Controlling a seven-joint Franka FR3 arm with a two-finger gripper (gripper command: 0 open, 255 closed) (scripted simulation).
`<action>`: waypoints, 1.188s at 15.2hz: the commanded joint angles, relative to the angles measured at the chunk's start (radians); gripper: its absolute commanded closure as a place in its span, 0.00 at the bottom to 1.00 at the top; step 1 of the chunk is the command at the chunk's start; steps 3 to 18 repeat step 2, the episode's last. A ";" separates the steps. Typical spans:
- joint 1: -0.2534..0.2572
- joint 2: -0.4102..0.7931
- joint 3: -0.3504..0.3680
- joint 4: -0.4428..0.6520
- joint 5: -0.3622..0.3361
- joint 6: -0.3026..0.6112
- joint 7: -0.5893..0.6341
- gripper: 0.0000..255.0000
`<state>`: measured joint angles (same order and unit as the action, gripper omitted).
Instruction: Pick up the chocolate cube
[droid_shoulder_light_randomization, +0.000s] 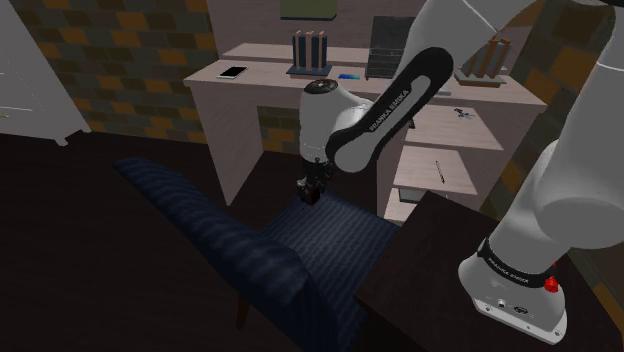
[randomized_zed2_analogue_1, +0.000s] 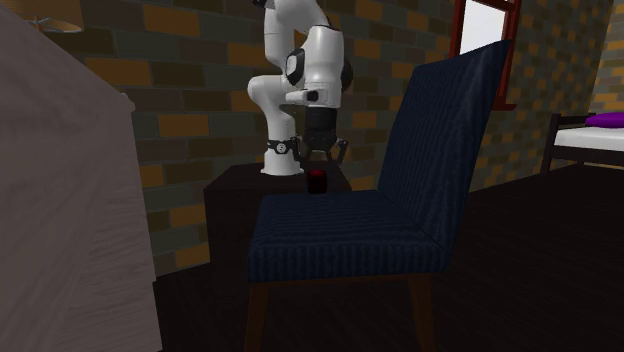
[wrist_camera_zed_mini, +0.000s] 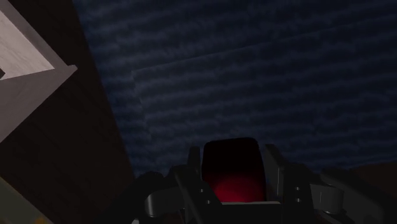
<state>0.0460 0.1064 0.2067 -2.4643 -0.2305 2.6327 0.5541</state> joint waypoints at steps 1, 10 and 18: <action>-0.002 -0.016 0.003 0.000 0.013 -0.016 -0.012 1.00; -0.002 -0.016 0.003 0.000 0.013 -0.016 -0.012 1.00; -0.002 -0.016 0.003 0.000 0.013 -0.016 -0.012 1.00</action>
